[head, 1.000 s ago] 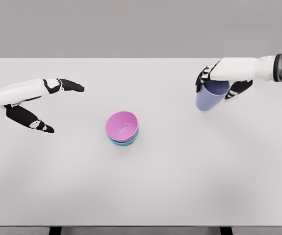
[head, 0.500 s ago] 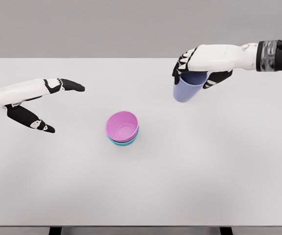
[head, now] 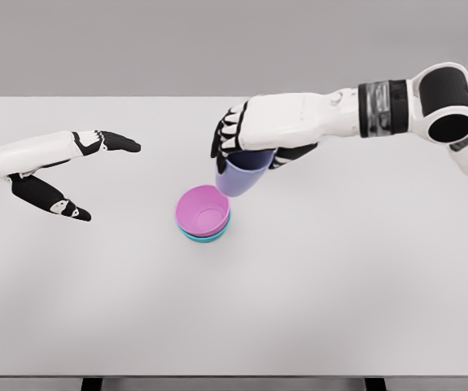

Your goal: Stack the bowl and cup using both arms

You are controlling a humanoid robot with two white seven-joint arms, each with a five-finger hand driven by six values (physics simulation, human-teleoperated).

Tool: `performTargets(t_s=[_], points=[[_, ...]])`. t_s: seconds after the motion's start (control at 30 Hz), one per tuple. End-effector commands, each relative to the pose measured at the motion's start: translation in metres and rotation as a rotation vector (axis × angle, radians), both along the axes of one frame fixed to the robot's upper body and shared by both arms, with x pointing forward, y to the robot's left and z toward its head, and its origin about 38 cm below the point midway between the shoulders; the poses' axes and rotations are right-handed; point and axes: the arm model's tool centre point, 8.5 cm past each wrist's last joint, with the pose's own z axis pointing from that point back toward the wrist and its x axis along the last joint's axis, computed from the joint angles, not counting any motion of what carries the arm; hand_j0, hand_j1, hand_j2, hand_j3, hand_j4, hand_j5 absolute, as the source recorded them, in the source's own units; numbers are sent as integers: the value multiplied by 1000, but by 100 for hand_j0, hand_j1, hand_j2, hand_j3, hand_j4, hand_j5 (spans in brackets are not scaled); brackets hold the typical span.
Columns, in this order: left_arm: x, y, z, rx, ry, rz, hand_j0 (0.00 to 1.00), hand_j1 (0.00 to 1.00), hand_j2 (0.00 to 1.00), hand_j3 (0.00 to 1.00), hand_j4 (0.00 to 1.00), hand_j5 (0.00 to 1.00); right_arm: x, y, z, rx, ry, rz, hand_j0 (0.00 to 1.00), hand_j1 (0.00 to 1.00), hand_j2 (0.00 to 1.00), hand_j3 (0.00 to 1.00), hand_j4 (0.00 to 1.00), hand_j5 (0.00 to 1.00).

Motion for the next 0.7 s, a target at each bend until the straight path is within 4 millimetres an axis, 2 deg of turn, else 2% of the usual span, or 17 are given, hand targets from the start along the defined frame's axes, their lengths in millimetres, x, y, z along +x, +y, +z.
performTargets(t_s=[0.0,0.33,0.47,0.67], points=[[0,1,1,-6,4,3,100,100,100,100,100,100,-5,15,-1,18,10,35,60,60,60,60,60,60],[0,0,1,-8,4,2,100,100,100,100,100,100,-12,42,-12,17,38,94,60,60,60,60,60,60],[0,0,1,-8,4,2,100,100,100,100,100,100,-10,43,-25,-6,56,89,60,60,60,60,60,60],[0,0,1,-8,4,2,100,100,100,100,100,100,-2,45,-31,-9,75,67,60,60,60,60,60,60]])
